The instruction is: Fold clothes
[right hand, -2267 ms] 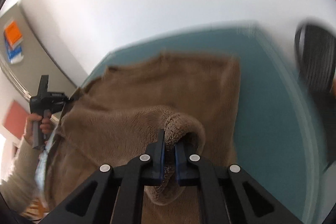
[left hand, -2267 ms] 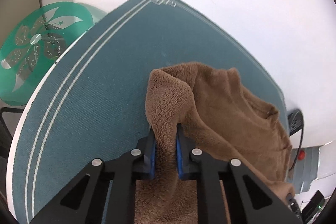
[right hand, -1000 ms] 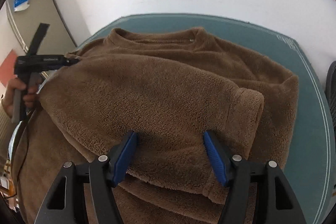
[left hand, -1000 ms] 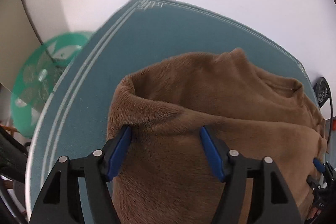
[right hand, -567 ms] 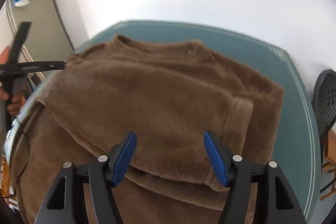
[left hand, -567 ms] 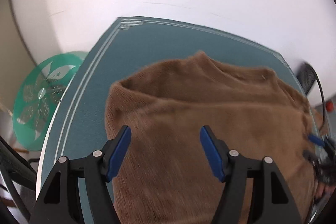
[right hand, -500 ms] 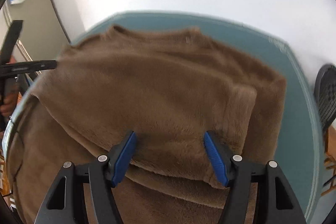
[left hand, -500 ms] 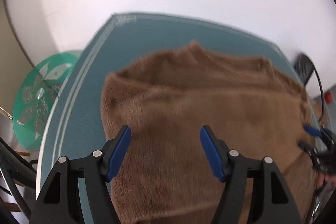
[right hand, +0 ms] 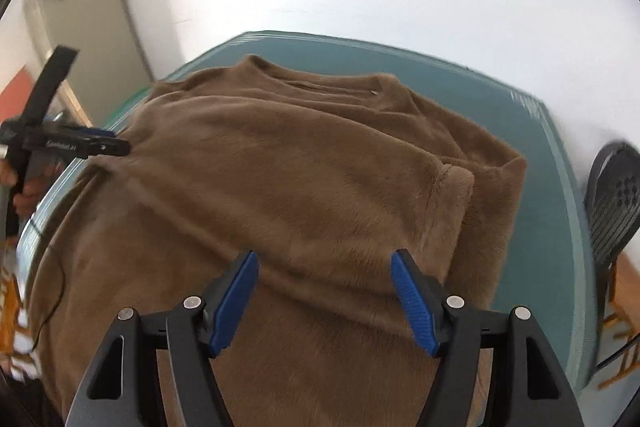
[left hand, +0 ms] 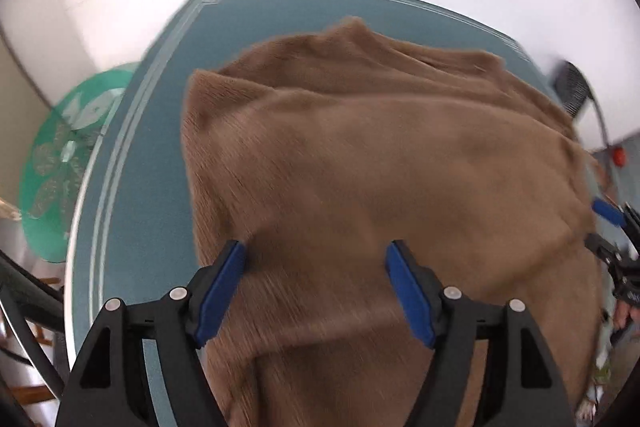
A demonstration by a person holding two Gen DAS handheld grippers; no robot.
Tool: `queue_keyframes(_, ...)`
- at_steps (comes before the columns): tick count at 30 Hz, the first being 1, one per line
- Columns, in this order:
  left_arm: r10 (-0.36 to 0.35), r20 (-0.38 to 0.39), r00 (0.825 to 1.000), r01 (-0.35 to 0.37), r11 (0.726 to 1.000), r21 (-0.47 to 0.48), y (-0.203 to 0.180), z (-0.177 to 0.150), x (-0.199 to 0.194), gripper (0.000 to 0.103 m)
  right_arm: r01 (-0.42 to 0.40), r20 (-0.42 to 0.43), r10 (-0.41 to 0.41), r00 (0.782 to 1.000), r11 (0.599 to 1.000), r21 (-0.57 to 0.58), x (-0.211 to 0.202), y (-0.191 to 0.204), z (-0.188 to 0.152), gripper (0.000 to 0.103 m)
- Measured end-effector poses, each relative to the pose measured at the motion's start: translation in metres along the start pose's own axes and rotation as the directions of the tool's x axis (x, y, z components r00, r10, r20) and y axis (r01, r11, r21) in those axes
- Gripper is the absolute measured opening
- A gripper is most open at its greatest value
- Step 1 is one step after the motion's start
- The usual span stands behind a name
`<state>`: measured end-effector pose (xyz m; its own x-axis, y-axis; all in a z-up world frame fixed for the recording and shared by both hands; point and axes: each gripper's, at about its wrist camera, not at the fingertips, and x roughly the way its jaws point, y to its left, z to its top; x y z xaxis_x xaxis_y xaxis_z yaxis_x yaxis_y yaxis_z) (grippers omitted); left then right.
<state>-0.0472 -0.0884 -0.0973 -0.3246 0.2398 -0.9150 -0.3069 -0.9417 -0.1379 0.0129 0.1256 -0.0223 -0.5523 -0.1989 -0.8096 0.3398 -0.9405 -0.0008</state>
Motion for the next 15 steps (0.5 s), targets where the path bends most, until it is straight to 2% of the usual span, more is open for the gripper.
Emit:
queue_keyframes(2, -0.030, -0.042, 0.999, 0.031, 0.999, 0.039, -0.008, -0.017, -0.007, 0.081, -0.009, 0.001, 0.009, 1.000, 0.999, -0.033, -0.020, 0.009, -0.010, 0.071)
queue_keyframes(7, -0.034, -0.127, 0.991, 0.049, 0.992, 0.119, -0.028, -0.062, -0.014, 0.081, -0.075, -0.037, 0.073, 0.997, 0.996, -0.054, -0.054, 0.028, -0.047, 0.071)
queue_keyframes(12, -0.011, -0.166, 0.986, 0.036, 0.988, 0.148, -0.035, -0.095, -0.009, 0.081, -0.081, -0.123, 0.075, 0.989, 0.996, -0.046, -0.048, 0.044, -0.092, 0.071)
queue_keyframes(15, 0.029, -0.144, 0.989, -0.008, 0.990, 0.144, -0.037, -0.103, -0.002, 0.081, -0.069, -0.179, 0.064, 0.982, 0.997, -0.022, -0.032, 0.048, -0.112, 0.071)
